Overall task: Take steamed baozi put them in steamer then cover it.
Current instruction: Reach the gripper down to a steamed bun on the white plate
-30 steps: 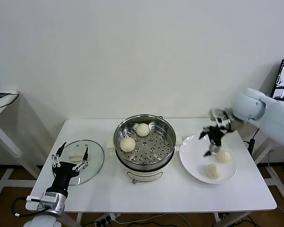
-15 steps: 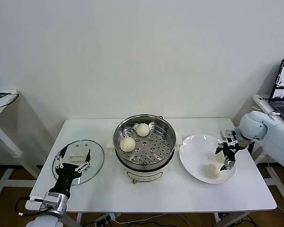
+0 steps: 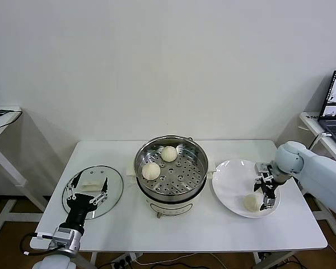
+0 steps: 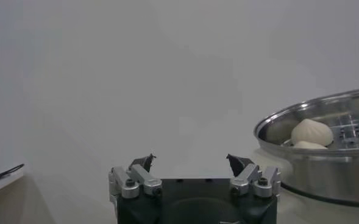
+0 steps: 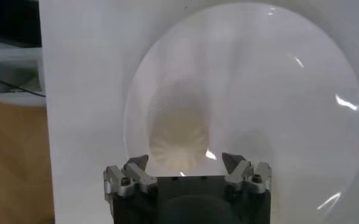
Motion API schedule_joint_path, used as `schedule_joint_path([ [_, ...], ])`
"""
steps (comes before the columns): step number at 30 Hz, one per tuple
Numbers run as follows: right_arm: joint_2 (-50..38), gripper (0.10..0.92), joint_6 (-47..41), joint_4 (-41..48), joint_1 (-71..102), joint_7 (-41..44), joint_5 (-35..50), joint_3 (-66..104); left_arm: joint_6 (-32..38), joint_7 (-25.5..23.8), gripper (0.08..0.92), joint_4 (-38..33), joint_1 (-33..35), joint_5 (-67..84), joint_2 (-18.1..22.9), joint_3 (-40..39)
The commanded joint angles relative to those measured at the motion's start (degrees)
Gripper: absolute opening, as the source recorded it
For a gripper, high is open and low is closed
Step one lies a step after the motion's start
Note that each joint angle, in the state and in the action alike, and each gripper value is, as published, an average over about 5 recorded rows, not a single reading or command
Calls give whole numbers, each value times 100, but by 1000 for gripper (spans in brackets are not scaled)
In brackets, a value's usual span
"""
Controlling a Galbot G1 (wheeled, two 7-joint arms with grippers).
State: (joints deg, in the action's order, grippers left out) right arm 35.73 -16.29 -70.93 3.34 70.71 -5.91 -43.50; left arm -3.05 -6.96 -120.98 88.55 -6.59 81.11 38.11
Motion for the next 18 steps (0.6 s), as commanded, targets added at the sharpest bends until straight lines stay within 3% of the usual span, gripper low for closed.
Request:
schedule_joint_path([
  [1, 215, 823, 53, 158, 143, 16, -137, 78, 5, 8, 823, 41, -17, -5, 5, 12],
  [13, 258, 818, 60, 175, 153, 64, -193, 38, 29, 10, 823, 79, -41, -32, 32, 30],
  [18, 280, 733, 71, 191, 164, 57, -218, 60, 34, 9, 823, 93, -50, -32, 38, 27],
])
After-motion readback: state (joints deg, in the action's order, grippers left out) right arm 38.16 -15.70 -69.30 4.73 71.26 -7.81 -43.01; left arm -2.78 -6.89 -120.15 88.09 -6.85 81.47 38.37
